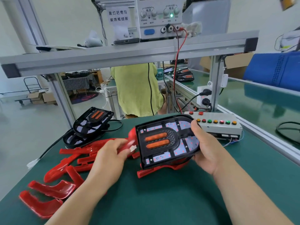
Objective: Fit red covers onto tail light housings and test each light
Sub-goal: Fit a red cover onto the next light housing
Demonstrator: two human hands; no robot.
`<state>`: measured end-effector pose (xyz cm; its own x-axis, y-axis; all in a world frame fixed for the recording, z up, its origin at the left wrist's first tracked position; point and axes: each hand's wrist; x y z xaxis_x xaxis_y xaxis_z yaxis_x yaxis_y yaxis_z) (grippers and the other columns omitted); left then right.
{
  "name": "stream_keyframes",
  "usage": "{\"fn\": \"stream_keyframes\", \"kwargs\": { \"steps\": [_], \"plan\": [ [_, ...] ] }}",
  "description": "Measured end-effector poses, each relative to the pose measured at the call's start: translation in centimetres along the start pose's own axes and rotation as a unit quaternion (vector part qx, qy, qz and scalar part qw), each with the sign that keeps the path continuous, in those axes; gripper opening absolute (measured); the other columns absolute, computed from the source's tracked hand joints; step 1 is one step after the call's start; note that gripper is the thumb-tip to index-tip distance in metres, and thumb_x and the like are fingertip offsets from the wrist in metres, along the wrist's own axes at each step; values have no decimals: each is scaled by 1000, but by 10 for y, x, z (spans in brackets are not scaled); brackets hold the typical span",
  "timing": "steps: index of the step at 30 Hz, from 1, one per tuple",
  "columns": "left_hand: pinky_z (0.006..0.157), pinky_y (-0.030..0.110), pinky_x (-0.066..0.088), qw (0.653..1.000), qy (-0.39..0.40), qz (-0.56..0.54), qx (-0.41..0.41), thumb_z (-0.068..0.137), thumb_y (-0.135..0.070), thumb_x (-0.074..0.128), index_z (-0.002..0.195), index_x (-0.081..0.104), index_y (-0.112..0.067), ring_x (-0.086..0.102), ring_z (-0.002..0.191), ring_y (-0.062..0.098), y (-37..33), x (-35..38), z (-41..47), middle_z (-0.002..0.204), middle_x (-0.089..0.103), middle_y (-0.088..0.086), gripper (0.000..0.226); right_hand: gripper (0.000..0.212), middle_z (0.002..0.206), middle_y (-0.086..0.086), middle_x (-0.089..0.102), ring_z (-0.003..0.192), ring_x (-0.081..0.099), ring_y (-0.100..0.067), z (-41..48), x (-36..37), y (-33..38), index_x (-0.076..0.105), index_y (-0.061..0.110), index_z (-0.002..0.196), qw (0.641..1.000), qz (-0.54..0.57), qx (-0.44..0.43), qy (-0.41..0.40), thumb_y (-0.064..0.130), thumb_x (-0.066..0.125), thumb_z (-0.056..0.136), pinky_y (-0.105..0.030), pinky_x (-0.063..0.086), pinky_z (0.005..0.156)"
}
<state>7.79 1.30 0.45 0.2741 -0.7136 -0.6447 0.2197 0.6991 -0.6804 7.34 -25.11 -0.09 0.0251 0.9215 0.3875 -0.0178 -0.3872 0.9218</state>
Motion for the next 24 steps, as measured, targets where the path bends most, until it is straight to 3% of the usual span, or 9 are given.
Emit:
{"fn": "stream_keyframes", "kwargs": {
  "steps": [4, 8, 13, 16, 18, 21, 24],
  "plan": [
    [73, 15, 39, 996, -52, -59, 36, 89, -23, 70, 117, 68, -30, 57, 87, -9, -8, -15, -1, 93, 62, -18, 29, 62, 118, -11, 72, 109, 69, -30, -8, -1, -8, 68, 15, 123, 1000, 17, 15, -4, 56, 62, 76, -53, 48, 102],
    [75, 11, 38, 991, -61, -28, 117, 93, -20, 65, 117, 67, -33, 54, 94, -2, -20, -22, -10, 95, 57, -17, 27, 56, 120, -13, 71, 113, 67, -33, -13, -6, -13, 69, 14, 123, 998, 61, 34, -5, 51, 57, 82, -53, 48, 103],
    [87, 6, 37, 977, 3, -23, 213, 88, -18, 67, 117, 69, -24, 57, 102, 5, -30, -15, -33, 102, 58, -16, 30, 40, 115, -14, 73, 98, 73, -28, -16, -3, -15, 75, 13, 113, 995, 89, 49, 4, 38, 57, 88, -40, 62, 73],
    [89, 12, 40, 963, 41, 1, 266, 88, -24, 60, 119, 70, -16, 57, 101, 10, -32, -7, -40, 104, 57, -10, 34, 37, 116, -13, 73, 101, 71, -29, -16, -1, -15, 72, 12, 118, 995, 81, 52, -15, 34, 54, 93, -44, 56, 87],
    [88, 14, 41, 955, 43, 10, 292, 92, -21, 63, 119, 71, -12, 55, 98, 8, -32, -3, -41, 102, 56, -8, 30, 40, 117, -14, 72, 102, 70, -29, -17, 3, -14, 70, 12, 120, 996, 71, 45, -19, 34, 57, 90, -43, 55, 87],
    [87, 18, 44, 946, 34, 25, 322, 87, -18, 65, 120, 71, -15, 55, 96, 7, -31, 1, -41, 102, 56, -9, 35, 55, 122, -15, 70, 113, 65, -33, -19, 8, -13, 63, 10, 129, 997, 67, 37, -15, 36, 61, 80, -49, 51, 94],
    [86, 24, 46, 936, 37, 32, 349, 86, -16, 65, 123, 70, -21, 57, 95, 10, -30, 4, -42, 101, 57, -10, 38, 50, 123, -16, 69, 121, 59, -40, -21, 13, -12, 61, 10, 131, 997, 66, 30, -8, 34, 59, 87, -56, 44, 103]
  ]
}}
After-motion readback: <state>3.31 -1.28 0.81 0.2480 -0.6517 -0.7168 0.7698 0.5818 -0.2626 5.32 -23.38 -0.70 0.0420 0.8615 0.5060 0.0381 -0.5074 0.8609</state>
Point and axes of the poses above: each hand's wrist, its own z-axis towards the middle knuckle, its own x-axis out of the palm, y = z × x
